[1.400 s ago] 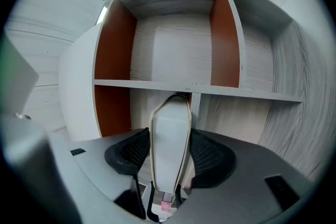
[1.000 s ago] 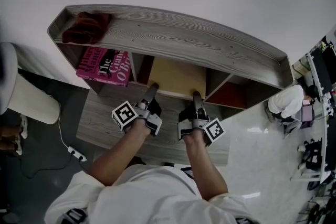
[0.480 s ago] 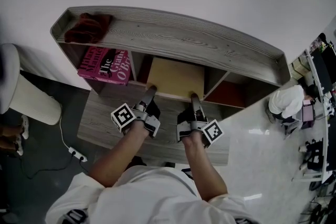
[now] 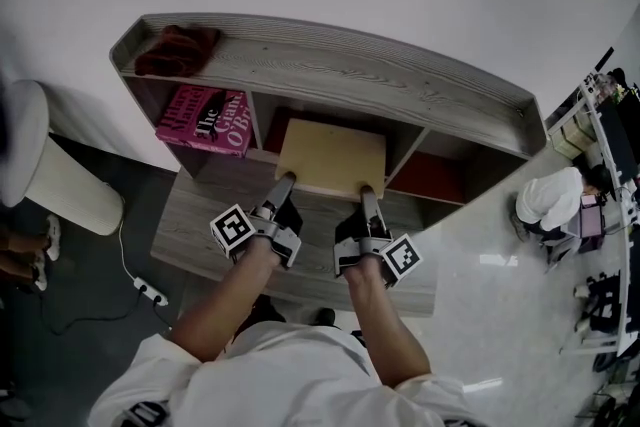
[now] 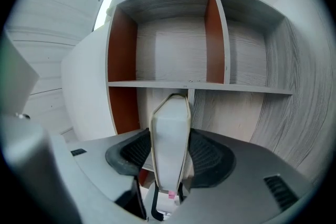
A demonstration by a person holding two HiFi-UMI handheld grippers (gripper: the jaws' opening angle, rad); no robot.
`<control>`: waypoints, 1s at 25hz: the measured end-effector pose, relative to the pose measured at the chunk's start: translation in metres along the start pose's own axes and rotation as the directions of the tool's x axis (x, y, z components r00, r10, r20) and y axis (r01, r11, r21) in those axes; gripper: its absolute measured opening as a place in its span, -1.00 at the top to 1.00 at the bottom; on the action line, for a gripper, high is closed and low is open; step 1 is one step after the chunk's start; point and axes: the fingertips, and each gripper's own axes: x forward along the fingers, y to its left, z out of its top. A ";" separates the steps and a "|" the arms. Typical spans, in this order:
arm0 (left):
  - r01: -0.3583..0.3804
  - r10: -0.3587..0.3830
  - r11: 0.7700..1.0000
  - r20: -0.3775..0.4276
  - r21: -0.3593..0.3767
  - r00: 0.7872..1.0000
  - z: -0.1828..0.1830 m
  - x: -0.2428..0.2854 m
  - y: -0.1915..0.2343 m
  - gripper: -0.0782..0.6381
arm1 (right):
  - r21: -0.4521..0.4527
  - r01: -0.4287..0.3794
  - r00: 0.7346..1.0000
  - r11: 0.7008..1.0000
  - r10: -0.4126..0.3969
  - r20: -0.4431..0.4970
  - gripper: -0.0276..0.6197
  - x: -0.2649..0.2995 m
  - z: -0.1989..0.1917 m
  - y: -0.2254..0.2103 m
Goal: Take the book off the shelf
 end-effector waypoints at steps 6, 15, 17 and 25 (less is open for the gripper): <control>0.004 -0.005 1.000 0.049 0.007 0.999 -0.010 -0.016 -0.002 0.17 | 0.010 -0.010 1.000 1.000 0.010 -0.018 0.21 -0.016 -0.002 0.001; 0.050 -0.051 0.999 0.109 0.020 0.993 -0.024 -0.041 -0.015 0.17 | -0.007 -0.053 0.997 0.999 0.053 -0.060 0.21 -0.039 -0.008 0.011; 0.059 -0.060 0.998 0.112 0.017 0.992 -0.028 -0.050 -0.020 0.17 | -0.012 -0.058 0.996 0.998 0.057 -0.068 0.21 -0.047 -0.010 0.016; 0.067 -0.067 0.998 0.093 0.005 0.993 -0.038 -0.085 -0.028 0.17 | -0.036 -0.068 0.997 0.997 0.066 -0.051 0.21 -0.078 -0.027 0.025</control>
